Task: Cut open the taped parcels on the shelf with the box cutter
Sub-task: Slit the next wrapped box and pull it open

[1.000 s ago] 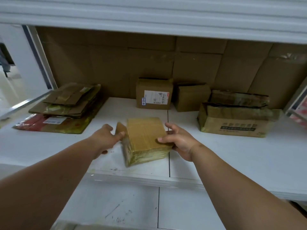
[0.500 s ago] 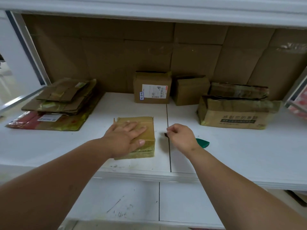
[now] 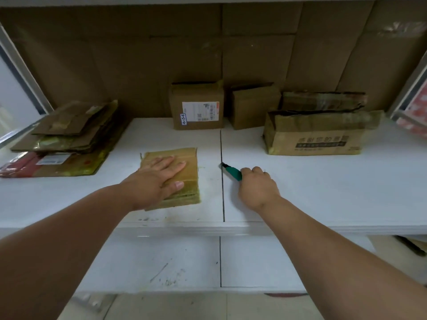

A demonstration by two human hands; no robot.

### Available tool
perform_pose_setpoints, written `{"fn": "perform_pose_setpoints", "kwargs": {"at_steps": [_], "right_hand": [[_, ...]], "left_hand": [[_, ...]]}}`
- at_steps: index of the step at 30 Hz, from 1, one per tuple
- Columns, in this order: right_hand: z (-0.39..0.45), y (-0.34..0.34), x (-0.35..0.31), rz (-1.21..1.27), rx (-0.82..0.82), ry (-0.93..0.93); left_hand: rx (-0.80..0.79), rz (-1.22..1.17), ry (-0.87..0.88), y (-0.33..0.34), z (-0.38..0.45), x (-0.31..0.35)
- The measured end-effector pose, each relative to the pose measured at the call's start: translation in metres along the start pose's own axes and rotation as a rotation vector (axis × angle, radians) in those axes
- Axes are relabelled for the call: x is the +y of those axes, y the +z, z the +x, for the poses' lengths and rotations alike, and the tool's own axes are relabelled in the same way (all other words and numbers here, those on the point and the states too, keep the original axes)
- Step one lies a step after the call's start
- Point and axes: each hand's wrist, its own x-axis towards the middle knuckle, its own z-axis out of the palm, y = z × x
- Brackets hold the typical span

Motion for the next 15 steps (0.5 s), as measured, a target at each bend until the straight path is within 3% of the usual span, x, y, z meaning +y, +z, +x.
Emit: {"fn": "perform_pose_setpoints", "kwargs": {"at_steps": [4,7,10,15], "right_hand": [[-0.015,-0.006,-0.015,0.455,0.017,-0.021],[-0.026,-0.008,-0.024,0.66,-0.134,-0.017],[-0.031,-0.01,-0.018,0.73,-0.25,-0.072],[-0.036,-0.005,-0.006,0.843,-0.274,-0.165]], "left_hand": [[0.015,-0.005,-0.007,0.0,-0.001,0.002],[0.029,-0.023,-0.059,0.001,0.004,0.006],[0.043,-0.033,-0.134,0.003,0.012,0.013],[0.04,-0.022,-0.155,0.002,0.014,0.017]]}}
